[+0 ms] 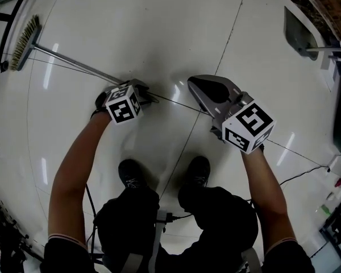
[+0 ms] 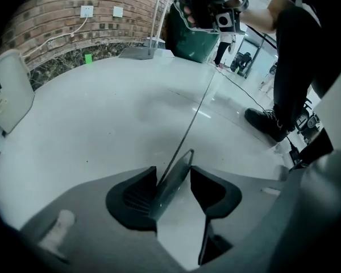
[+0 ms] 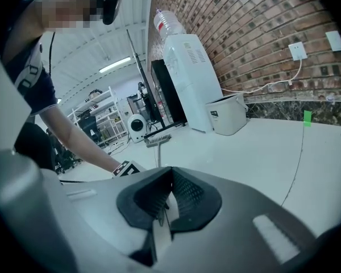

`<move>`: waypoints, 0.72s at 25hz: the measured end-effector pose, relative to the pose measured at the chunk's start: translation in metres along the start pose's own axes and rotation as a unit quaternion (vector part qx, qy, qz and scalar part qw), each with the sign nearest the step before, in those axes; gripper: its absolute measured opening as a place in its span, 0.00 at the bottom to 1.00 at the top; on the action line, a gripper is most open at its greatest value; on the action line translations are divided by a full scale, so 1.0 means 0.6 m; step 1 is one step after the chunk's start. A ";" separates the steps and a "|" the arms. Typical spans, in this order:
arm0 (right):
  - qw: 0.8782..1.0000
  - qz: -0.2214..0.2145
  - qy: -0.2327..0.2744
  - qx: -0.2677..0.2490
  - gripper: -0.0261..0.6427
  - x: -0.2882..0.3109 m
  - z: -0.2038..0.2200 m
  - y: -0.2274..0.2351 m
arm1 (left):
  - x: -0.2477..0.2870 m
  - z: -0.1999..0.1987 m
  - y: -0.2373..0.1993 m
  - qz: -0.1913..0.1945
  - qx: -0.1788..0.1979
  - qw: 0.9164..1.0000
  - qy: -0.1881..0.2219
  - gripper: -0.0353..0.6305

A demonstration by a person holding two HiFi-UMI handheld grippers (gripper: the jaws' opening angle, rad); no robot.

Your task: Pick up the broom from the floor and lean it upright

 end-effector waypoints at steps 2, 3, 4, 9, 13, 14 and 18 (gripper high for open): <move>1.000 0.008 0.006 0.009 0.04 -0.001 0.001 0.014 | 0.001 0.000 -0.002 0.013 0.003 1.000 -0.008 0.34; 1.000 0.012 0.009 0.014 0.04 0.000 0.000 0.020 | 0.001 0.000 -0.003 0.021 0.005 1.000 -0.012 0.33; 1.000 0.015 0.012 0.018 0.04 0.000 0.000 0.027 | 0.001 0.000 -0.004 0.029 0.007 0.999 -0.015 0.33; 0.999 0.025 0.015 0.026 0.04 0.005 -0.002 0.061 | -0.004 -0.030 -0.038 0.047 0.020 0.999 -0.005 0.29; 0.999 0.035 0.016 0.005 0.04 0.008 -0.013 0.086 | -0.029 -0.094 -0.097 0.035 0.046 0.998 0.022 0.25; 0.999 0.039 0.019 -0.003 0.04 0.006 -0.021 0.096 | -0.043 -0.114 -0.115 0.026 0.049 0.998 0.036 0.25; 0.997 0.057 0.041 -0.025 0.04 -0.020 -0.072 0.130 | -0.124 -0.204 -0.164 -0.015 0.058 0.994 0.095 0.23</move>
Point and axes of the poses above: the fingertips, and each gripper's own axes: x forward along the fingers, y to its right, z out of its underside, the point moved 5 cm from there along -x, backward along the fingers, and after that the axes turned 1 degree about x, right-handed, at the moved point
